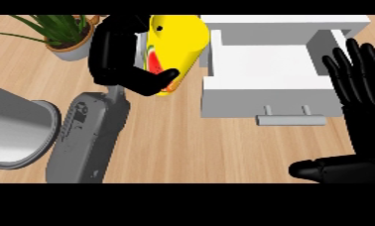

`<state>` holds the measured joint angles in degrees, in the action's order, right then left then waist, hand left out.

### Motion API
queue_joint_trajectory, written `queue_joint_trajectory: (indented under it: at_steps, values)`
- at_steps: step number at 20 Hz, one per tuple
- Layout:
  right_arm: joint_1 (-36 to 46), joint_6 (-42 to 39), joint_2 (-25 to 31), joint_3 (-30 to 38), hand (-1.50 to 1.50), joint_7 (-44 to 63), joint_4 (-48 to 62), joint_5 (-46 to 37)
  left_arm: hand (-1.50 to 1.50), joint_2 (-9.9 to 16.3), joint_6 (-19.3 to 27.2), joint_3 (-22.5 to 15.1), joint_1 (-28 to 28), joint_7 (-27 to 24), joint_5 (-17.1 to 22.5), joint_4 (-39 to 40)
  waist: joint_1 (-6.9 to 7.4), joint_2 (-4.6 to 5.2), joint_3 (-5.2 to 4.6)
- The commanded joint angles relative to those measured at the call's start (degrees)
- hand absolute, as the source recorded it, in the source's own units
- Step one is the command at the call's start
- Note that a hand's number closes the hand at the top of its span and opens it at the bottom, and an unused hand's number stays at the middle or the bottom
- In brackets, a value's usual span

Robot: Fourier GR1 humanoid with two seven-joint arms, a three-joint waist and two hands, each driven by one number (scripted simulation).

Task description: Pick up the cup, place it into the drawer and close the drawer

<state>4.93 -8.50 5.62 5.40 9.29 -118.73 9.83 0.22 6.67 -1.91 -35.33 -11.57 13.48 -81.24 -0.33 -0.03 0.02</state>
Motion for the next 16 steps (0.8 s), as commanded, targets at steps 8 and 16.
queue_joint_trajectory:
  at_steps: [8,16]
  values:
    - [0.6,-0.2,0.0,-0.5,-1.5,-0.6,1.7,-1.0,1.5,1.4,3.5,2.7,-20.6,3.2,-1.0,18.7,-0.5,0.25,0.0]
    - [1.8,-0.4,1.1,1.1,-1.5,0.3,2.2,0.1,1.5,-0.2,8.9,-4.2,-25.1,-3.2,0.4,31.1,-0.75,0.29,0.0]
